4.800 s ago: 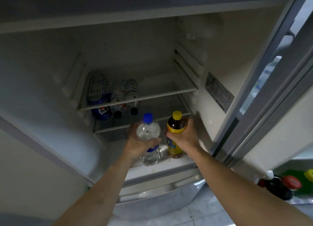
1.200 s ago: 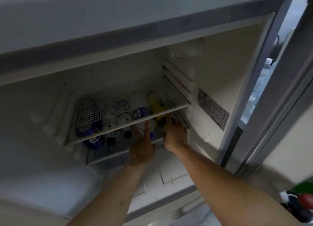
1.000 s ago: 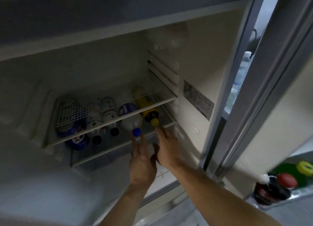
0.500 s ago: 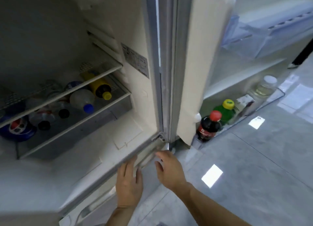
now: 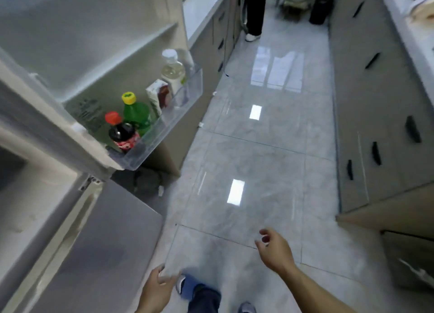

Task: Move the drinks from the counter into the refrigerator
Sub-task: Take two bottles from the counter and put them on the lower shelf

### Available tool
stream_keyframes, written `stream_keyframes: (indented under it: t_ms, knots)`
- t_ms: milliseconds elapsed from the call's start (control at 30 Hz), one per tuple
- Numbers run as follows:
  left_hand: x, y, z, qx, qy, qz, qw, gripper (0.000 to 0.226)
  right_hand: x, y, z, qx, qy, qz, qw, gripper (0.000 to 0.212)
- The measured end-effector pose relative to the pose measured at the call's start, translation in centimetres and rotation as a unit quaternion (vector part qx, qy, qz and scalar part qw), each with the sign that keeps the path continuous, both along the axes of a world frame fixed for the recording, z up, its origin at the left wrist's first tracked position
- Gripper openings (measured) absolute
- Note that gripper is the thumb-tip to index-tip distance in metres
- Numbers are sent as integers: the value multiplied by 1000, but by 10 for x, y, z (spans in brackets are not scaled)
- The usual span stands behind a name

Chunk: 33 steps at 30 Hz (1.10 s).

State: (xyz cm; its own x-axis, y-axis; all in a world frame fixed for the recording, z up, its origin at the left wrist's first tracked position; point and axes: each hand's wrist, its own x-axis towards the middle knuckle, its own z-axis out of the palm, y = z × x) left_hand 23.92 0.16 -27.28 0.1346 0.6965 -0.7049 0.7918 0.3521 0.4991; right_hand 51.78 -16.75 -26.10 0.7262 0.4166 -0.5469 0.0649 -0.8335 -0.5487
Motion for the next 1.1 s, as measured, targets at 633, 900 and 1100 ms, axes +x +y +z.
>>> stream_keyframes:
  t_ms: [633, 900, 1100]
  knots:
    - [94, 70, -25, -72, 55, -85, 992, 51, 12, -134, -13, -53, 159, -404, 899, 20]
    - [204, 122, -20, -84, -9, -60, 995, 49, 48, -119, -21, -82, 164, -390, 902, 17]
    - [281, 134, -20, -90, 5, -66, 994, 50, 121, -111, -42, -95, 179, -380, 903, 17]
